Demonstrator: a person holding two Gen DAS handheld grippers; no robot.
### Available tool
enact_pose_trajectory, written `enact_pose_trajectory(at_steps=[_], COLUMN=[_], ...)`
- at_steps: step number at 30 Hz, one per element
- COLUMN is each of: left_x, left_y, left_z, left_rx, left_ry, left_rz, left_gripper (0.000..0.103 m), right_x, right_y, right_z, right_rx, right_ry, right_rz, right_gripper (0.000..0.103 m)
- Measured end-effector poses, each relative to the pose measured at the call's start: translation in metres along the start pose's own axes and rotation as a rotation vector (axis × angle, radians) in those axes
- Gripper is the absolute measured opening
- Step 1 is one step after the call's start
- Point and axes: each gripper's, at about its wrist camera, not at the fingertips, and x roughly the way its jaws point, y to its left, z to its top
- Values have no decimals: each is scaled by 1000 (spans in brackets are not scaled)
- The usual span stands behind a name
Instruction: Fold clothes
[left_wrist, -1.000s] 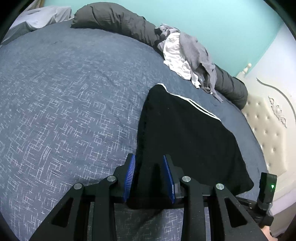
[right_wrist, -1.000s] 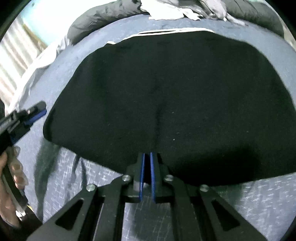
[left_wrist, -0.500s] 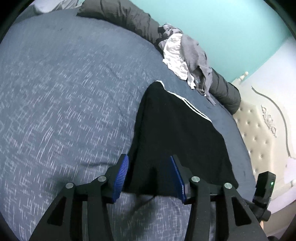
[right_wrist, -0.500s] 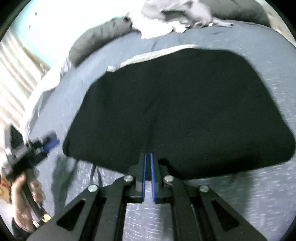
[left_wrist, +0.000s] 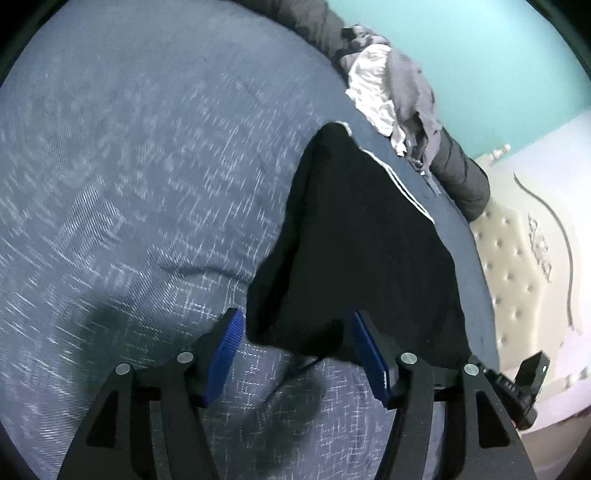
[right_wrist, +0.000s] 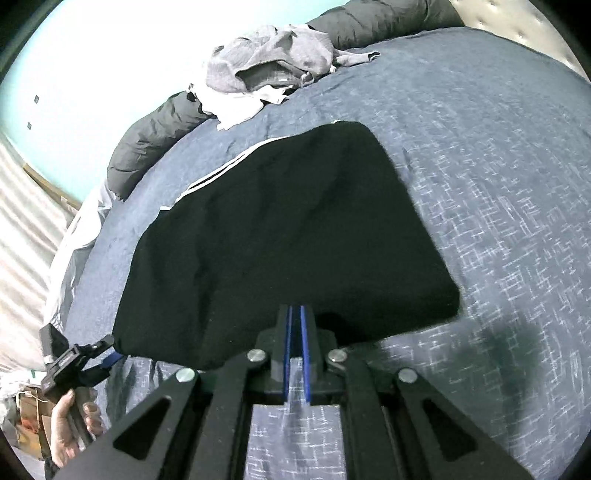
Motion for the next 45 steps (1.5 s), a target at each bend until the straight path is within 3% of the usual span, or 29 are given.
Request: enact_pose_trajectory(at_steps=[7, 8, 11, 14, 22, 29, 36, 42, 45], left_x=[18, 19, 24, 22, -2, -4, 45, 130, 170], left_y=[5, 4, 1, -7, -54, -139, -257, -329, -339], left_z=[3, 4, 5, 5, 14, 27, 8, -52, -80], left_rx=[-62, -67, -66, -50, 53, 185, 381, 524, 583], left_ry=[-10, -13, -11, -25, -109, -143, -57, 108, 183], left_rz=[-54, -61, -75, -80, -144, -230, -290, -268, -212], left_gripper=[63, 60, 35, 24, 17, 16, 16, 16, 16], right_x=[-16, -18, -25, -31, -47, -72, -98, -93, -81], right_y=[-4, -5, -10, -17, -38, -55, -81, -89, -86], right_z=[10, 11, 15, 18, 25, 35, 43, 46, 45], right_rx=[-11, -11, -9, -3, 35, 40, 52, 50, 48], right_ry=[-34, -39, -52, -61, -85, -106, -127, -89, -40], right_rz=[3, 2, -1, -5, -10, -24, -47, -37, -13], right_gripper=[4, 4, 4, 4, 4, 4, 4, 4, 4])
